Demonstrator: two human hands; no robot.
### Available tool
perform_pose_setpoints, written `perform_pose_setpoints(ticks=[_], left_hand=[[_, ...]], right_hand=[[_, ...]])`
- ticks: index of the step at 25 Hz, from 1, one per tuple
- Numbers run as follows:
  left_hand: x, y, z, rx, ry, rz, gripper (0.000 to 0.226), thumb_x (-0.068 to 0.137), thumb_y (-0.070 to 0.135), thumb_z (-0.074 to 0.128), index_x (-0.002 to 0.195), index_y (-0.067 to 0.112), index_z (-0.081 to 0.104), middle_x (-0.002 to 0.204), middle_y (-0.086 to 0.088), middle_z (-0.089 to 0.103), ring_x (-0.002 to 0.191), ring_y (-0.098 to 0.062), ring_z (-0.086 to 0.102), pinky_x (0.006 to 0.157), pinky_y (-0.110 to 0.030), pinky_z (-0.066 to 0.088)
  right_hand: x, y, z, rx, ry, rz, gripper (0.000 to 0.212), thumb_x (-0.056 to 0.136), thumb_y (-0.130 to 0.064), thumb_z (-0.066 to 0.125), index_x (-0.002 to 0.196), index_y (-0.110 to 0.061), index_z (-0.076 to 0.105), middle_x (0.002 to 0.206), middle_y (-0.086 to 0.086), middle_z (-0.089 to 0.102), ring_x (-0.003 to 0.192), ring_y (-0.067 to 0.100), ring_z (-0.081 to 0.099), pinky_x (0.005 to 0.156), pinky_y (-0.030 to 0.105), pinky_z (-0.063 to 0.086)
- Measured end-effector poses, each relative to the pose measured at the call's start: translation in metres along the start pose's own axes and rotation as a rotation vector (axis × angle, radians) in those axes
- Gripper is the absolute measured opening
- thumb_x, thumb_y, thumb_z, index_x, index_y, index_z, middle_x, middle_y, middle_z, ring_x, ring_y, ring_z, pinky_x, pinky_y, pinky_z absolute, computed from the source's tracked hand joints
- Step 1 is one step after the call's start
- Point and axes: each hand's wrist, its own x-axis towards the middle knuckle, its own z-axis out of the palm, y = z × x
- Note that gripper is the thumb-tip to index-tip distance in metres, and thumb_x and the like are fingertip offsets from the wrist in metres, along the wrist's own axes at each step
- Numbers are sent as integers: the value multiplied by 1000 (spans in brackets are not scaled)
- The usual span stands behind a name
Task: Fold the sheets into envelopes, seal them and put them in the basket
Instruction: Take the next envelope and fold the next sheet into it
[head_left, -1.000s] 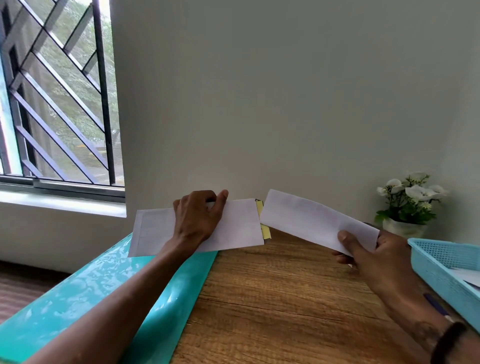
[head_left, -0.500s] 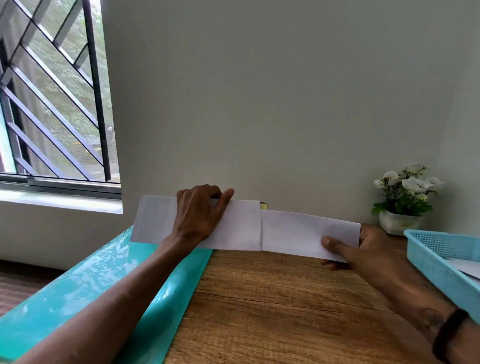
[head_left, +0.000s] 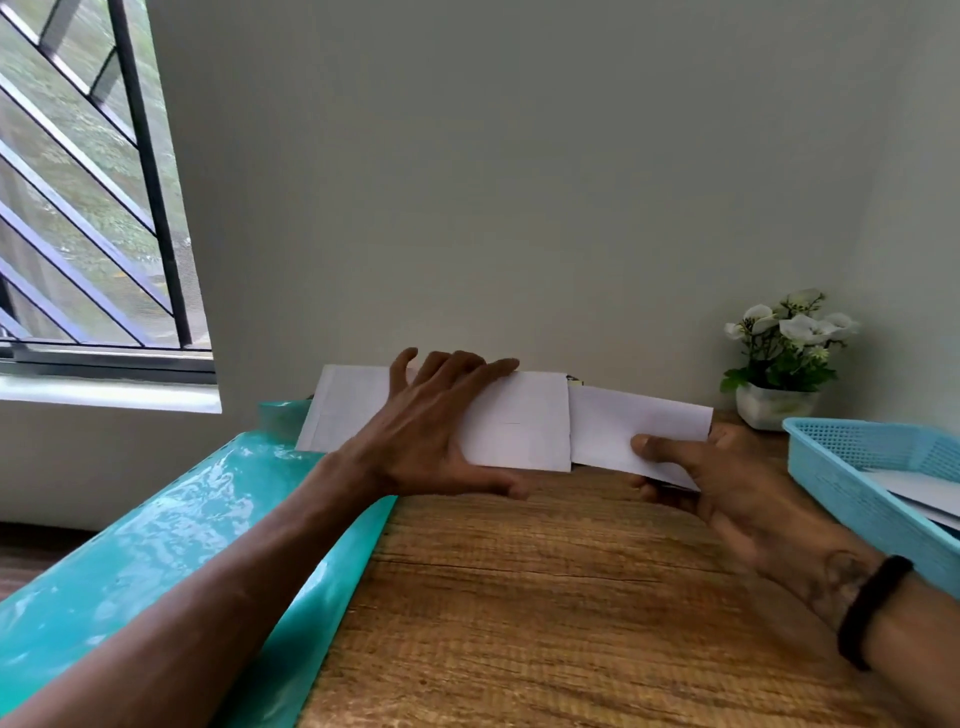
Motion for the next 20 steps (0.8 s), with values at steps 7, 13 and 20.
perform_pose_setpoints(ticks=[7,13,20], left_hand=[[1,5,12,-11,-81,75,101,80,75,67,161,38,19,154,4,39,144,-16,31,127,-50,5],[0,6,13,17,35,84,99,79,78,64,160,34,26,144,4,45,137,-18,38,126,-50,15],[-1,7,14,74,104,67,102,79,81,61,161,32,26,142,3,45,134,-19,39,124,-55,18]], right_hand=[[-1,2,2,-110,-106,-6,23,93,-16,75,114,-13,66,95,18,76,63,22,72,57,34,62],[7,5,2,-132,-18,-42,35,96,-33,71,125,-23,54,110,9,69,83,27,75,69,44,66],[9,9,-6,-69,44,-178,21,83,-11,83,102,-7,74,102,10,78,94,27,75,62,29,64]])
